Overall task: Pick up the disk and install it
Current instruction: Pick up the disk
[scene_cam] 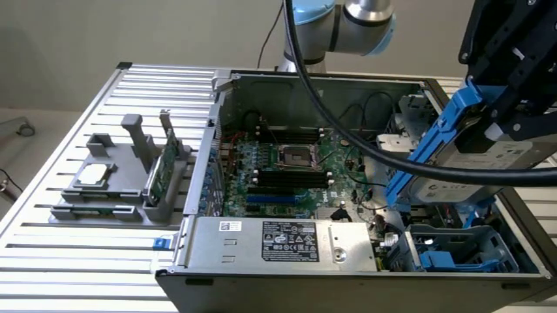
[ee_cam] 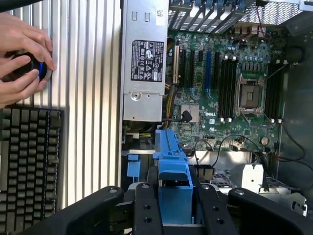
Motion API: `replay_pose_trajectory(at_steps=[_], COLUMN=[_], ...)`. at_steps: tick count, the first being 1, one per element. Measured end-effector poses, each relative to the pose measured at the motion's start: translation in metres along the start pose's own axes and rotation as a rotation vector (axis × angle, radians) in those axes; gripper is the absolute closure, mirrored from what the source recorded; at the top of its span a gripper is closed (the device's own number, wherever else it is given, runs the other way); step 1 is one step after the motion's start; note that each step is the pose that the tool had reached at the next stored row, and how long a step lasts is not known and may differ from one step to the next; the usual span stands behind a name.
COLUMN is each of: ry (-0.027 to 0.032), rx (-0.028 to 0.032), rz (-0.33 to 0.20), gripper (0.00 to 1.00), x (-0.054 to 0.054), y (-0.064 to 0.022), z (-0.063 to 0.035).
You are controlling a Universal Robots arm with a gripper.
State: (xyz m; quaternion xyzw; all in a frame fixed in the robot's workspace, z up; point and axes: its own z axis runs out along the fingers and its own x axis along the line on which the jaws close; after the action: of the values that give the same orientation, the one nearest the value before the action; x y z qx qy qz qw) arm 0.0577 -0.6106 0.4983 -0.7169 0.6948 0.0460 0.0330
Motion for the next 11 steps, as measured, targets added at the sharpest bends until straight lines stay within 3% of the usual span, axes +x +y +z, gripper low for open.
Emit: replay_pose_trajectory(at_steps=[3,11], ry=[-0.0056,-0.0112], rx=[0.0025,0.0061], rz=[0.000,-0.002], gripper=[0.68,0.68], x=[0.003,0.007], y=[-0.0005,-0.0020], z=[0.0033,0.0149])
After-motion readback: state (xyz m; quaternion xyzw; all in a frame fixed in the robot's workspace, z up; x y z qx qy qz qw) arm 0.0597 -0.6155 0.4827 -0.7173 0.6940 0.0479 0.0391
